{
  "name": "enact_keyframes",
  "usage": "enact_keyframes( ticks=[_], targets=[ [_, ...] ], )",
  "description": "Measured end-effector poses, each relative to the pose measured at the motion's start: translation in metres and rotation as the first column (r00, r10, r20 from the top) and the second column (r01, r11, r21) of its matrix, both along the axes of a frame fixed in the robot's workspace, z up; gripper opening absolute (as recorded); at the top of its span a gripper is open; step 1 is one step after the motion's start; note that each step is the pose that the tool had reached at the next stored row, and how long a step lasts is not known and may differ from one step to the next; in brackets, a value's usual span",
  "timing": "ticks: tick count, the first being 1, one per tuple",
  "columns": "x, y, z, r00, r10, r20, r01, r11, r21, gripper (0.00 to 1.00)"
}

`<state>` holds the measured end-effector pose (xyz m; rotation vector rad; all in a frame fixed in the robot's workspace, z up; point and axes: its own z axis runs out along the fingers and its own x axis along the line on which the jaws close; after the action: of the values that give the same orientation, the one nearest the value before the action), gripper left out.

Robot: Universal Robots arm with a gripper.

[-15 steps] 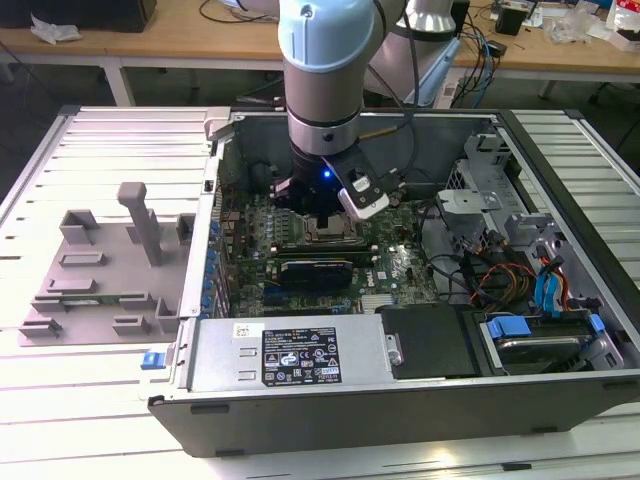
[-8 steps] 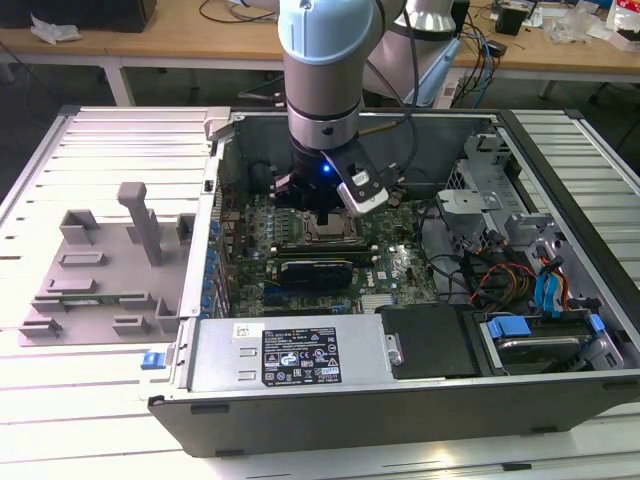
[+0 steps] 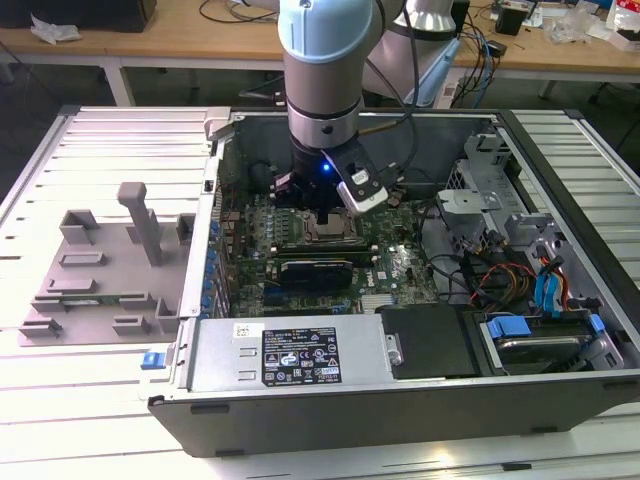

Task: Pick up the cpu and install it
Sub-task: 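Install the second cpu locking lever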

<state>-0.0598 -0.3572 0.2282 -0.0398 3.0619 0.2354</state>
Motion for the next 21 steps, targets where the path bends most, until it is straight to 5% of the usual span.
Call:
enact_keyframes(
  ticks=[4, 9, 11, 21],
  targets=[
    [0.0003, 0.003, 0.0, 1.0, -0.004, 0.0, 0.004, 1.0, 0.0001, 0.11],
    [0.0105, 0.0038, -0.0001, 0.998, -0.063, -0.0001, 0.063, 0.998, 0.0, 0.11],
    [0.0139, 0.0073, -0.0001, 0.998, -0.064, 0.0, 0.064, 0.998, -0.0001, 0.11],
    [0.0168, 0.0074, -0.0001, 0.998, -0.064, -0.0001, 0.064, 0.998, -0.0008, 0.11]
  ],
)
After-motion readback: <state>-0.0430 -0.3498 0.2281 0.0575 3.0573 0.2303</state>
